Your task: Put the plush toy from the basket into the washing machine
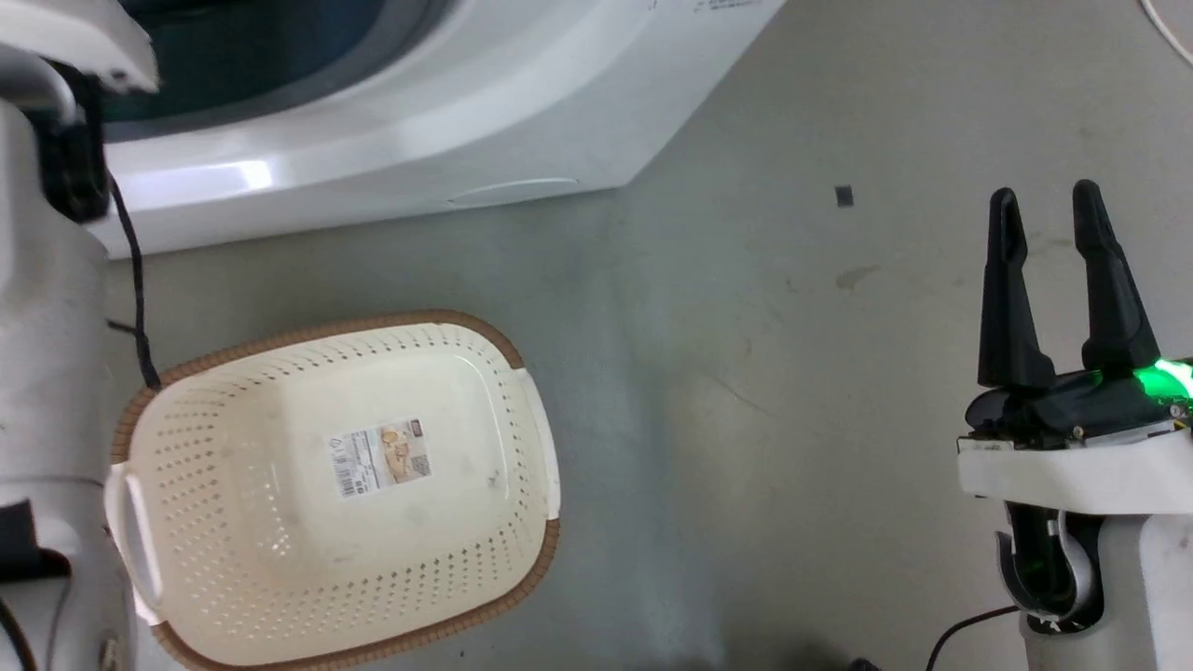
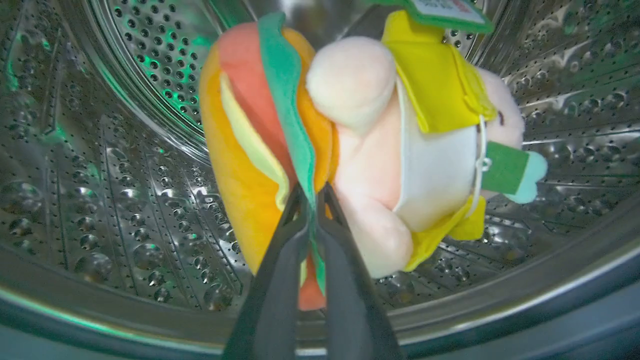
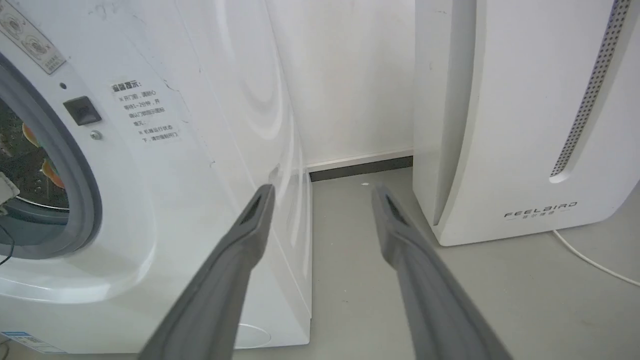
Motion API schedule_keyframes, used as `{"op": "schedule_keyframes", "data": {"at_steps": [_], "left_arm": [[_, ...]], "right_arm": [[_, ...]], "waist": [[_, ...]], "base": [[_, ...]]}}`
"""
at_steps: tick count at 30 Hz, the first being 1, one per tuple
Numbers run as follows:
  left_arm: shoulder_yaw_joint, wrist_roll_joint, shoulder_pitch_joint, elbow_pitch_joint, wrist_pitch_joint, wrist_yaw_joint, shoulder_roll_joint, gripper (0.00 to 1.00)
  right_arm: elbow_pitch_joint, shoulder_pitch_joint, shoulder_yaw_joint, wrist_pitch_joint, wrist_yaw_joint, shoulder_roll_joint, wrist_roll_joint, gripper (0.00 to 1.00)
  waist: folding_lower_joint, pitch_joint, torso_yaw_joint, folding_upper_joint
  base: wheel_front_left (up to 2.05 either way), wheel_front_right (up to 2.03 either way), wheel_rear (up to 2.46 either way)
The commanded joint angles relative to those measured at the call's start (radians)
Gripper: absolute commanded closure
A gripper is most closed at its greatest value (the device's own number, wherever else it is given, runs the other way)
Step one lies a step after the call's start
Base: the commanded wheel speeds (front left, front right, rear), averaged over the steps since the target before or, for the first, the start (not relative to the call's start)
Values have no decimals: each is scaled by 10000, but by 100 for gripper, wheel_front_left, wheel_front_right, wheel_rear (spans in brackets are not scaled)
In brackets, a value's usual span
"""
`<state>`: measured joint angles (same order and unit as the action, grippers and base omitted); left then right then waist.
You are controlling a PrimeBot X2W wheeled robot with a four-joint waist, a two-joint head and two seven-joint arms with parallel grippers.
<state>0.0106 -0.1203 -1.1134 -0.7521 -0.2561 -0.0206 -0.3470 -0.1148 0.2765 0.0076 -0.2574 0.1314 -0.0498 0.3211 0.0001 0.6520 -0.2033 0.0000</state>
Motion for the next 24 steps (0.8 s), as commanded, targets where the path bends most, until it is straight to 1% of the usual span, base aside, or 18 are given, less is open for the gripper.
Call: {"op": "schedule_keyframes", "data": {"at_steps": [1, 6, 11, 12, 13, 15, 19, 24], "left_arm": [[-52, 41, -268, -2, -57, -45, -73, 100], [-251, 21, -854, -219, -57, -103, -386, 100], [-508, -161, -1081, -403, -57, -46, -546, 100], [-521, -165, -1089, -464, -57, -38, -560, 92], [-501, -135, -1091, -510, -57, -30, -573, 0], [-437, -125, -1075, -575, -57, 120, -546, 0], [-346, -53, -854, -671, -57, 194, -426, 0], [-291, 24, -256, -592, -57, 142, -159, 0]], "right_arm": [[-75, 192, 17, -44, -7, -4, 40, 0], [-115, 323, 16, -44, -7, -4, 114, 0], [-92, 312, 52, -44, -7, -4, 102, 0], [-80, 311, 45, -44, -7, -4, 100, 0], [-60, 311, 39, -44, -7, -4, 99, 0], [-14, 312, 40, -44, -7, -4, 76, 0], [82, 288, 100, -44, -7, -4, 12, 0], [173, 168, 130, -44, -7, -4, -93, 0]], "waist": [[-1, 325, -236, 0], [-1, 693, -421, 0], [-1, 797, -461, 0], [-1, 797, -449, 0], [-1, 792, -432, 0], [-1, 743, -391, 0], [-1, 509, -290, 0], [-1, -14, -143, 0]], "base": [[0, 0, 0], [0, 0, 0], [0, 0, 0], [0, 0, 0], [0, 0, 0], [0, 0, 0], [0, 0, 0], [0, 0, 0]]}}
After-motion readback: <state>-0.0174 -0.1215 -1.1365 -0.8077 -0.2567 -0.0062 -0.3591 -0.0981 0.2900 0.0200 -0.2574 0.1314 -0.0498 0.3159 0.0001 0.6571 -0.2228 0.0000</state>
